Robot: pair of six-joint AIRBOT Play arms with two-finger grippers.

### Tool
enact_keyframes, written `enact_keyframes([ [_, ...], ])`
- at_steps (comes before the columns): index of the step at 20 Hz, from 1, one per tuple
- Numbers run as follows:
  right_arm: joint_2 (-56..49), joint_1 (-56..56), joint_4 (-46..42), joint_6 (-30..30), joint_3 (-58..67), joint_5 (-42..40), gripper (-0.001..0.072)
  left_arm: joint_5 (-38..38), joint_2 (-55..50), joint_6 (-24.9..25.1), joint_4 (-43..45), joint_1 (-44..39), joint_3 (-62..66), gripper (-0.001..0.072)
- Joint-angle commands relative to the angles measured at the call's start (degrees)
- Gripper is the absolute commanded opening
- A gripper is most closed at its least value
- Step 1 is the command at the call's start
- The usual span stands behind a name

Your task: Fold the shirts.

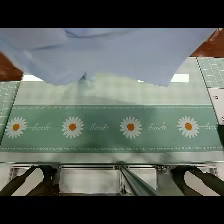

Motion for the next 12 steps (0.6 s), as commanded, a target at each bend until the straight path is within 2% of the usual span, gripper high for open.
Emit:
enact_keyframes([
  [1,7.6,0.1,-6.3,1.0,1.7,5.0,0.0022,-4.8,7.4,-3.1,19.0,-0.1,5.6,0.0014],
  [3,12.7,0.1,-8.5,1.2,-1.2,8.1,0.0022,-4.7,12.2,-3.4,26.5,-3.0,5.0,0.0015],
  [6,20.3,0.1,-11.1,2.5,-7.1,10.1,0.0022,-5.1,17.9,-4.4,39.2,-17.4,4.9,0.0014],
  [9,24.9,0.1,-13.1,3.4,-10.0,12.2,0.0022,-11.0,21.7,-8.2,54.3,-29.4,4.9,0.0015],
  [12,25.4,0.1,-13.5,4.2,-10.0,15.8,0.0022,-17.0,22.2,-8.5,58.7,-33.8,4.9,0.0014],
])
